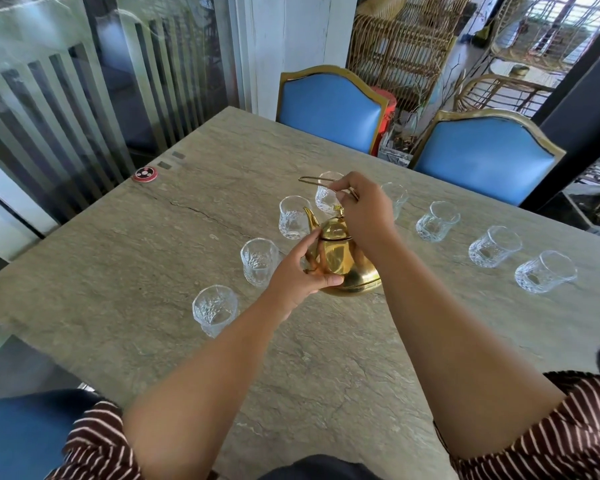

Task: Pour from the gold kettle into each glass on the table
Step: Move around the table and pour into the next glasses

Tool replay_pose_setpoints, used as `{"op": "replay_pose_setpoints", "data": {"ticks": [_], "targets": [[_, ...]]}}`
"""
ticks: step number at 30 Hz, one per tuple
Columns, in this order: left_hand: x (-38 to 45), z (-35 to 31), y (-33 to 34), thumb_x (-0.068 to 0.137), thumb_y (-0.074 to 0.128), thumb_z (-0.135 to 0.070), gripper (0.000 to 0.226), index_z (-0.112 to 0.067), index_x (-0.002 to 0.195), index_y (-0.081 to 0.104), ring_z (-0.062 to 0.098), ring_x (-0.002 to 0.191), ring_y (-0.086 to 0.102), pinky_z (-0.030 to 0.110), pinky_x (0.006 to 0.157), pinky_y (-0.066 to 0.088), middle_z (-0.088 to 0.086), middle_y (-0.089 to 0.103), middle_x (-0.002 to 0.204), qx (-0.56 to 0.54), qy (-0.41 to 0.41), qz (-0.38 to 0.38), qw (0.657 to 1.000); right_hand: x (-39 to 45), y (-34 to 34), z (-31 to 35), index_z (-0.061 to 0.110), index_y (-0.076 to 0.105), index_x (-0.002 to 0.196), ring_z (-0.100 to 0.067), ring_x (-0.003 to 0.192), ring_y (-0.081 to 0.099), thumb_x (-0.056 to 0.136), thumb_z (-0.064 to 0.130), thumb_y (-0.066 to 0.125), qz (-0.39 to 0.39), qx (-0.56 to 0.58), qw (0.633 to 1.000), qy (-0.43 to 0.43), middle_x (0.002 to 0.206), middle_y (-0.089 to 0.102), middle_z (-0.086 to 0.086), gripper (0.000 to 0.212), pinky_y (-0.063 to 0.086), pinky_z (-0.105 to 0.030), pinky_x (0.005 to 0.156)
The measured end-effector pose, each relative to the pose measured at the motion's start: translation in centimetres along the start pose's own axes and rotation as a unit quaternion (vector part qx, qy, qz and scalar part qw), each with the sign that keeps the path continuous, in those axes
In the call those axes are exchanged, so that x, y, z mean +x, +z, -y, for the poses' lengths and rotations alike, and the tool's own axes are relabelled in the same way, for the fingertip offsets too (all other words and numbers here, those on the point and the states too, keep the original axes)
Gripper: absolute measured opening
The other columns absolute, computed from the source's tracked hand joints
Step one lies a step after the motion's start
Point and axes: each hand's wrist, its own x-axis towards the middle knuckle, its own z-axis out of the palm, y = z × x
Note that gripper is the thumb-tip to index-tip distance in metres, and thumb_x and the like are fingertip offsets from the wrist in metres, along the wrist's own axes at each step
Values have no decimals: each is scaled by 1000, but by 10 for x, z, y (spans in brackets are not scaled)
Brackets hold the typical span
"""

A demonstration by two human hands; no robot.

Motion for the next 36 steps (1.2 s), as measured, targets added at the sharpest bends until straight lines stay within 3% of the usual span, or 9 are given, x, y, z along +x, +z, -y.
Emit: {"op": "replay_pose_setpoints", "data": {"ticks": [4,6,10,13,20,24,28,32,36], "targets": [[-12,8,5,47,92,-50,106,-71,134,35,21,134,53,50,109,47,-25,41,142,59,4,3,998,-19,-3,-12,18,67,100,4,54,40,97,7,51,-20,47,999,13,76,58,13,19,29,-13,44],[-21,14,6,47,91,-56,103,-81,125,29,26,133,55,51,110,46,-34,38,136,85,7,0,996,-29,-3,-15,18,67,101,7,59,43,96,8,52,-27,64,997,15,85,63,12,18,32,-10,48],[-39,27,6,46,90,-67,113,-68,140,27,27,134,54,49,114,43,-23,35,141,107,31,-21,994,-49,-3,-18,21,66,100,4,57,46,96,10,53,-23,92,995,15,91,67,11,17,35,-14,50],[-55,35,8,55,89,-58,116,-44,153,28,17,139,45,46,117,38,-8,37,147,133,47,-35,989,-64,-7,-16,20,67,101,2,47,40,97,11,53,-14,101,995,5,71,59,12,17,32,-14,46],[-86,39,12,46,94,-58,119,-49,149,35,15,124,61,45,108,49,-17,53,143,56,31,-61,996,-88,-10,0,17,70,103,-16,62,59,95,10,54,27,71,996,-43,82,70,-2,20,50,-30,60],[-101,39,12,59,95,-32,108,-41,150,38,6,131,54,45,111,47,-20,53,140,-7,30,-71,997,-88,-5,7,13,72,103,5,44,45,96,8,54,56,36,995,-68,58,46,17,20,32,-5,43],[-109,35,12,70,90,-14,101,-41,151,36,3,121,60,49,101,54,-14,54,135,-61,18,-69,996,-83,2,19,9,71,104,1,45,43,96,7,53,92,3,993,-79,67,53,13,20,32,-3,40],[-110,35,10,74,87,-11,96,-43,150,38,-6,101,68,47,90,60,-8,57,134,-103,15,-73,992,-77,12,31,12,72,105,-6,64,55,96,10,54,114,-33,989,-92,100,70,-1,20,36,-9,51],[-108,34,6,72,89,-15,96,-45,149,39,5,113,65,51,90,60,3,55,138,-124,5,-75,989,-69,19,38,12,71,103,1,53,40,97,8,53,129,-57,985,-97,88,61,1,20,31,-11,46]]}}
